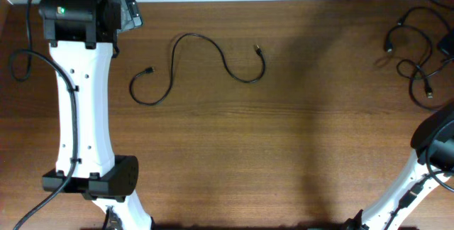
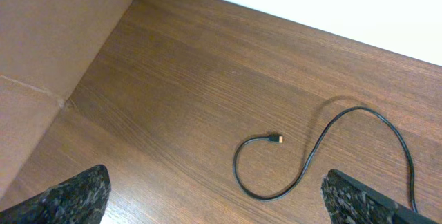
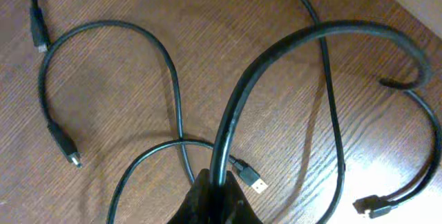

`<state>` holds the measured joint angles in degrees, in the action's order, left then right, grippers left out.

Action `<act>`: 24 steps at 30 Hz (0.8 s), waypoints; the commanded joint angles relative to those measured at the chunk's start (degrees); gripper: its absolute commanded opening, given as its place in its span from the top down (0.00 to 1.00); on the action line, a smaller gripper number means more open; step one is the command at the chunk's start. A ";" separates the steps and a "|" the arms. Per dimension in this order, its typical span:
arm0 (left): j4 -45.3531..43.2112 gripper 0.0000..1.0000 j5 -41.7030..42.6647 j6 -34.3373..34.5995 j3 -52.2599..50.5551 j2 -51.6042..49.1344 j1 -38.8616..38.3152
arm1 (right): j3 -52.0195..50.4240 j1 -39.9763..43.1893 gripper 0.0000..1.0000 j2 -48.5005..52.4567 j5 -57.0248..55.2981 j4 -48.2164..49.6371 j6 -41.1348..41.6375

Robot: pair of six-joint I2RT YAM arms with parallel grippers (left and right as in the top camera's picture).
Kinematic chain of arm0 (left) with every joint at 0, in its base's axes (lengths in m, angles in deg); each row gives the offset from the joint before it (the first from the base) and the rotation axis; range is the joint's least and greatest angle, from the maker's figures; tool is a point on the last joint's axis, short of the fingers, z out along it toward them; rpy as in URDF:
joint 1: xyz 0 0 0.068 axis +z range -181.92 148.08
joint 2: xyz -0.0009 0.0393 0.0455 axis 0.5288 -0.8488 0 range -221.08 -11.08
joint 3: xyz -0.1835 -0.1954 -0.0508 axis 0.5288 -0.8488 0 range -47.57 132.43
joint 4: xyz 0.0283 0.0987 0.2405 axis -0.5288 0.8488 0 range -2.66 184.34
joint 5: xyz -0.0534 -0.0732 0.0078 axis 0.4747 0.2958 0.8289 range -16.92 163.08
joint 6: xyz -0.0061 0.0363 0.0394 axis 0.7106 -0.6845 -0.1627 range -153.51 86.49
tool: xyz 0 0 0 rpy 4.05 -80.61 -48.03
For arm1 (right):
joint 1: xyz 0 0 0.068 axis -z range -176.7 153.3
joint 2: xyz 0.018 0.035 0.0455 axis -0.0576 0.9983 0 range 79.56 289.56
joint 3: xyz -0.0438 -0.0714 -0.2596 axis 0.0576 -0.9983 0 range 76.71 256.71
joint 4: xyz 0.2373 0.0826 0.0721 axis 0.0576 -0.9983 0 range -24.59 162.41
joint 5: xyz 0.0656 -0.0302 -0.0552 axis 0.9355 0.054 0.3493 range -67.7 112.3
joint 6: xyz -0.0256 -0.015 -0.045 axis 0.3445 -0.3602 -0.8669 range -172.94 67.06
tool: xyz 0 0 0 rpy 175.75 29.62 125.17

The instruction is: Untangle cables

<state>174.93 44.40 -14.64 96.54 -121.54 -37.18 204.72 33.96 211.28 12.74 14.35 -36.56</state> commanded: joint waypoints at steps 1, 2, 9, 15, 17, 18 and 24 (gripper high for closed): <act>-0.11 0.01 0.46 -0.46 0.15 1.22 0.33 | 0.39 -0.24 0.96 -9.46 -0.44 0.11 2.01; -0.11 0.01 0.46 -0.46 0.15 0.92 0.33 | 0.39 -0.26 0.96 -11.76 -2.05 -1.90 4.48; -1.62 0.01 1.57 -0.48 0.15 -3.61 0.33 | 0.02 -9.40 0.96 -13.88 -2.80 -15.28 6.40; -1.86 0.01 1.92 -0.50 0.15 -3.61 0.33 | -3.63 -13.35 0.96 -13.11 -6.99 -12.35 6.56; -2.03 0.01 1.92 -0.50 0.15 -3.61 0.33 | -7.04 -13.42 0.96 -13.11 -6.97 -10.93 6.40; -2.10 0.01 1.92 -0.50 0.15 -3.61 0.33 | -7.89 -13.44 0.93 -13.09 -6.99 -10.25 6.43; -2.45 0.01 1.92 -0.52 0.15 -3.61 0.33 | -4.92 -13.44 0.01 -15.47 -4.55 -7.89 -1.77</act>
<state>172.83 45.95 -14.66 96.54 -125.10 -37.20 196.59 20.74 197.91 7.38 6.37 -35.18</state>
